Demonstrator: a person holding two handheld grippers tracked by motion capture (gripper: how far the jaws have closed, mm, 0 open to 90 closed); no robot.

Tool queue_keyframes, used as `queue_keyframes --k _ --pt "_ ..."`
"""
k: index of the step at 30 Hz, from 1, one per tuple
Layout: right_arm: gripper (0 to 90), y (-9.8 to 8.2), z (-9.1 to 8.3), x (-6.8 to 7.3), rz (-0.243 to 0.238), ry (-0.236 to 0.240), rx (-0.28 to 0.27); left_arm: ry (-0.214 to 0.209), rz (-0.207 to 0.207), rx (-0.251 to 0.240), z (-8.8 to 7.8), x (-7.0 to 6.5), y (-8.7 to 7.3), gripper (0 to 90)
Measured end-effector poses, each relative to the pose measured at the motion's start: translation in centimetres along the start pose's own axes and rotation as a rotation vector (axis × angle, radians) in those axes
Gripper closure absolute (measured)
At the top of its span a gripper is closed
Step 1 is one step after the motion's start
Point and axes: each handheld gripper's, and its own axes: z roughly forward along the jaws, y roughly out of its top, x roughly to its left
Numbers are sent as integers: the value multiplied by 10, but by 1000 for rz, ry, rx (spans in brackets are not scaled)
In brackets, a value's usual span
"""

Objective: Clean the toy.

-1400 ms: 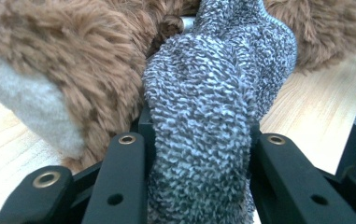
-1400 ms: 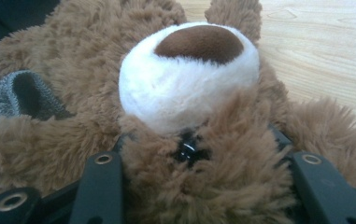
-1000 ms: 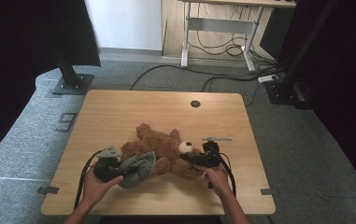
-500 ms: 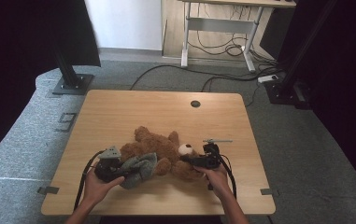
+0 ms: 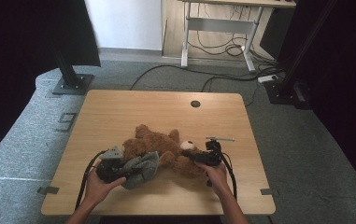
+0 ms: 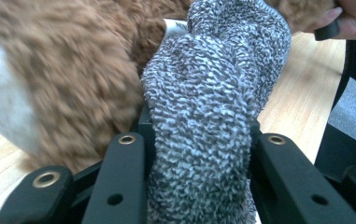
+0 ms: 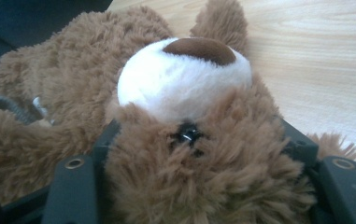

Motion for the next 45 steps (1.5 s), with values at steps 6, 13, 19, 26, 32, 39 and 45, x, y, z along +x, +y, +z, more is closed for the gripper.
queue_keyframes --k 6,13,19,26,32,39,45 --pt "329 4 2 -5 31 -1 -12 -2 13 8 4 -2 1 652" --pt "312 5 3 -8 22 16 -6 36 23 13 19 0 5 652" --pt "247 4 2 -3 -33 8 1 66 21 25 37 4 10 653" --pt "195 5 -19 7 -123 -46 -45 67 17 25 40 4 12 653" --pt "186 0 -41 27 -252 -64 -75 63 10 22 41 5 12 653" --pt "166 -9 -41 50 -372 -56 -61 62 6 23 41 6 13 653" --pt "226 -13 -42 72 -443 29 -76 61 4 23 41 6 13 653"
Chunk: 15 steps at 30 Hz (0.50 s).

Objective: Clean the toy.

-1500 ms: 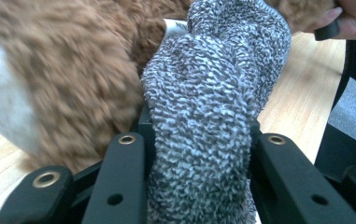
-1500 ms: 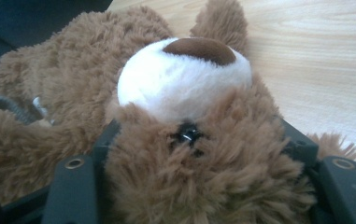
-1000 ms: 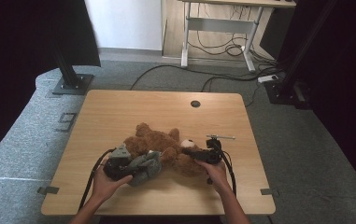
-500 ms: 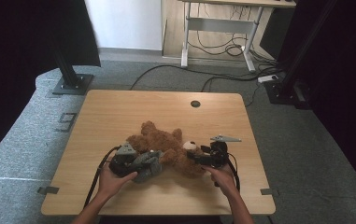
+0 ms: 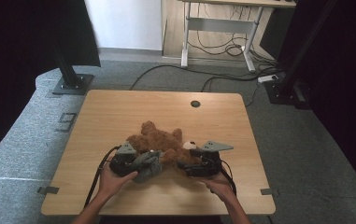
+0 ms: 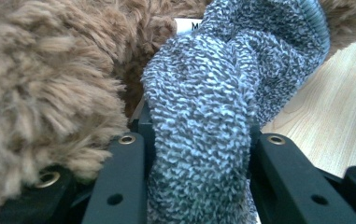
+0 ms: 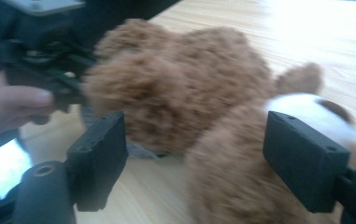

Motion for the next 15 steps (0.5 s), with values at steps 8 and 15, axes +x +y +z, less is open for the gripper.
queue_keyframes --k 8,15 --pt "282 -3 22 12 -34 72 29 -4 -4 -1 0 1 0 653" --pt "319 -1 39 22 -81 90 50 -6 -6 0 0 1 0 653"
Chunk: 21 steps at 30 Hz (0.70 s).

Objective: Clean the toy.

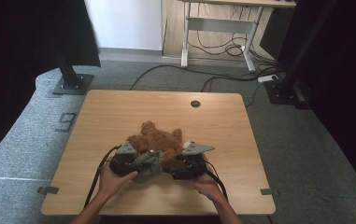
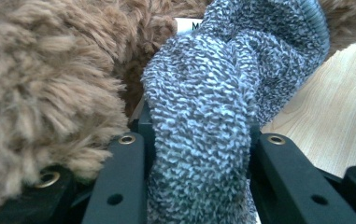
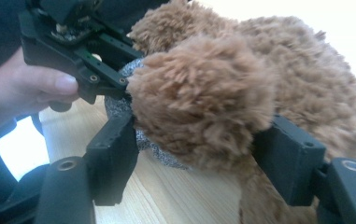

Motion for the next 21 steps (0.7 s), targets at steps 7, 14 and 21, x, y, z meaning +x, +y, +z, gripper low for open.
queue_keyframes --k 7,14,21 --pt "523 0 7 0 -28 -40 0 -3 -4 0 -1 1 0 653" --pt "672 -3 5 -5 -17 -30 -28 -8 -10 -2 -2 1 -1 652" --pt "740 -4 3 -7 -4 -27 -51 -10 -9 -12 -6 1 -2 652"
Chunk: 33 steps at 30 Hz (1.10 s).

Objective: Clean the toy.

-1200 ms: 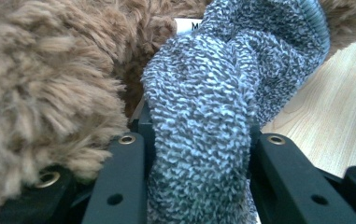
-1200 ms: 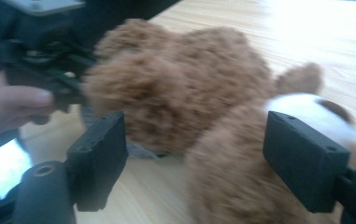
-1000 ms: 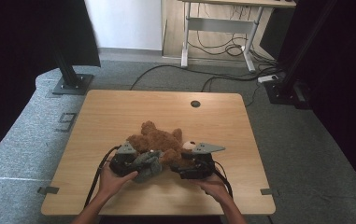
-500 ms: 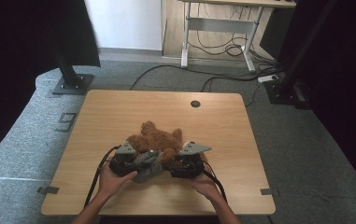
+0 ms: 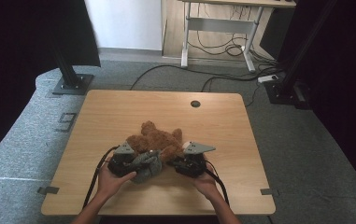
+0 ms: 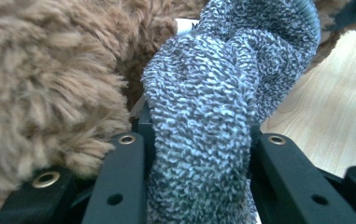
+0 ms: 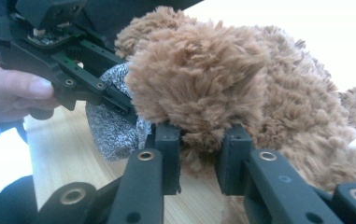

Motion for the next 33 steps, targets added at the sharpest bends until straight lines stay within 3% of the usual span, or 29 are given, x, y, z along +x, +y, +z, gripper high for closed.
queue_keyframes --k 3,10,17,19,21,25,29,33 --pt "760 1 -4 0 26 24 -15 -8 -1 -12 -6 -1 -1 651" --pt "770 11 -18 12 10 65 -21 -38 18 -55 -27 -9 -3 648" --pt "770 21 -30 16 102 132 -39 -52 35 -103 -50 -16 -4 647" --pt "768 21 -30 11 138 144 -44 -48 35 -110 -53 -16 -3 648" --pt "767 19 -28 1 204 150 -53 -45 35 -115 -54 -16 -2 647" --pt "754 15 -23 -22 285 119 -62 -39 34 -118 -53 -15 -1 648" --pt "747 12 -21 -39 331 79 -82 -35 31 -120 -51 -14 1 648" --pt "756 12 -19 -50 374 83 -93 -34 31 -116 -49 -13 1 648"
